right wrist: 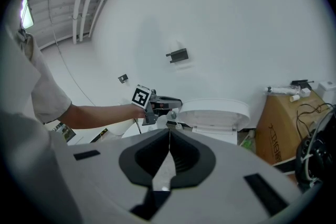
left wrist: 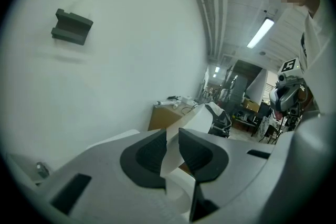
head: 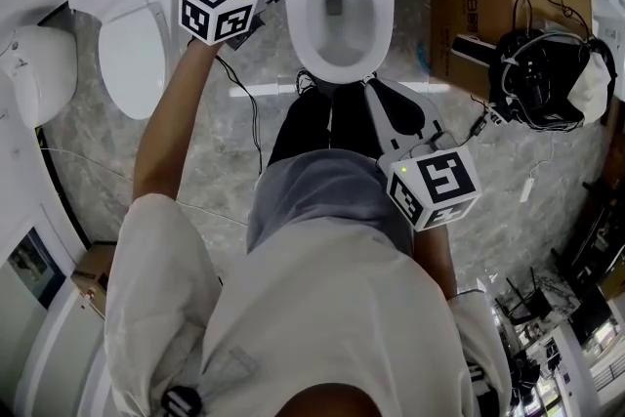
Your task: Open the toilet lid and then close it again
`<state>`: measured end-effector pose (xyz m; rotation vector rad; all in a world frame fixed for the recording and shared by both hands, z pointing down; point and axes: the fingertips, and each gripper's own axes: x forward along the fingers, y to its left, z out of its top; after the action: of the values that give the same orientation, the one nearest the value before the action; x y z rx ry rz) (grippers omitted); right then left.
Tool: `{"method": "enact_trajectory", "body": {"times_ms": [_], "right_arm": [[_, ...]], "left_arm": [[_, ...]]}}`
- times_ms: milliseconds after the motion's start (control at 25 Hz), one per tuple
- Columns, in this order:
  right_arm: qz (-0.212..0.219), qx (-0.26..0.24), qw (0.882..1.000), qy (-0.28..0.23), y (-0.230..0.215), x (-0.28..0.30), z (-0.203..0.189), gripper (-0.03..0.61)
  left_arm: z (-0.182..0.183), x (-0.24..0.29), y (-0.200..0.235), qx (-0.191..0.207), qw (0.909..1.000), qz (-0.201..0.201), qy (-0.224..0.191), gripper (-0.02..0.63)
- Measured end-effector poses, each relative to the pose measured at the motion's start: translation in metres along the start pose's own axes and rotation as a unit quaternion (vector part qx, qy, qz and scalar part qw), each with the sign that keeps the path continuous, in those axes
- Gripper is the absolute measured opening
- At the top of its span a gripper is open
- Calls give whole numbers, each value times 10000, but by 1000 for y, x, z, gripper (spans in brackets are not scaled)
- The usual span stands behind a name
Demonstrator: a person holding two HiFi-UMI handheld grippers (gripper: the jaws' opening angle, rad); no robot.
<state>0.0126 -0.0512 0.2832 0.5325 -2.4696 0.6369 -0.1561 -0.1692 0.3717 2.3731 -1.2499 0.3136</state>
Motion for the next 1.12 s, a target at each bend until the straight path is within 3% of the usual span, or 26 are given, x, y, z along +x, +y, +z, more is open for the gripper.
{"method": "enact_trajectory", "body": {"times_ms": [1120], "right_arm": [[48,102,9998,172,-5,6,-16,11]], "left_arm": [[-39,-4,-28,-153,9999,-70,3,58]]}}
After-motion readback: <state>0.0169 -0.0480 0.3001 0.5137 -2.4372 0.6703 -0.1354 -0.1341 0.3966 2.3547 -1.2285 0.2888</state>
